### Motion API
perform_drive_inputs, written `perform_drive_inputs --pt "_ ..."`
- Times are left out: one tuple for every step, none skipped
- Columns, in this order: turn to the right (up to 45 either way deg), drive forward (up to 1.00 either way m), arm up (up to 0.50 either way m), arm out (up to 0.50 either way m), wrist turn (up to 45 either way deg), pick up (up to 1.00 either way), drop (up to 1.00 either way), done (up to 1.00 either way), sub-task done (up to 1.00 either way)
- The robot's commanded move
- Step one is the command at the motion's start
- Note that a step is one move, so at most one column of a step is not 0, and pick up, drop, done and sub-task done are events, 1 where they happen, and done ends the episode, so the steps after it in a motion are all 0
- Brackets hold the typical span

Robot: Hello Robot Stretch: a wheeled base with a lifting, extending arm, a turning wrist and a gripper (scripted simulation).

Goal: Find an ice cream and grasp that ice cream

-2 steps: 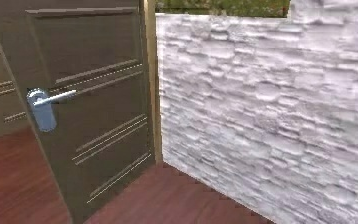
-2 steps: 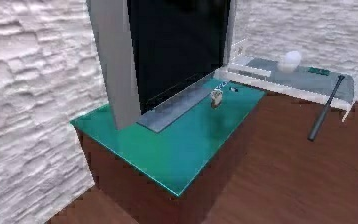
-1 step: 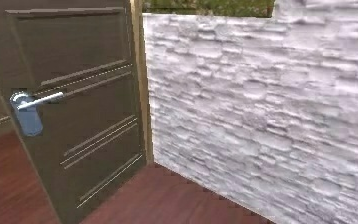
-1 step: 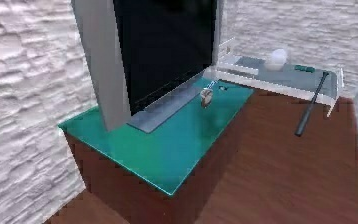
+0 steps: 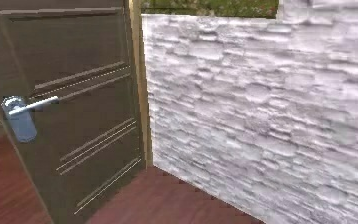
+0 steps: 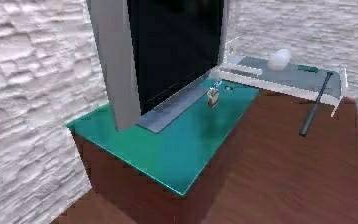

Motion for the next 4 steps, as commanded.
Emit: perform_drive_inputs --pt "45.0 0.00 0.00 0.00 0.0 0.00 0.00 0.00 0.00" --pt "24.0 0.00 0.00 0.00 0.0 0.00 0.00 0.00 0.00" --pt "0.0 0.05 0.00 0.00 0.0 0.00 0.00 0.00 0.00" --pt "-45.0 0.00 0.00 0.00 0.0 0.00 0.00 0.00 0.00"
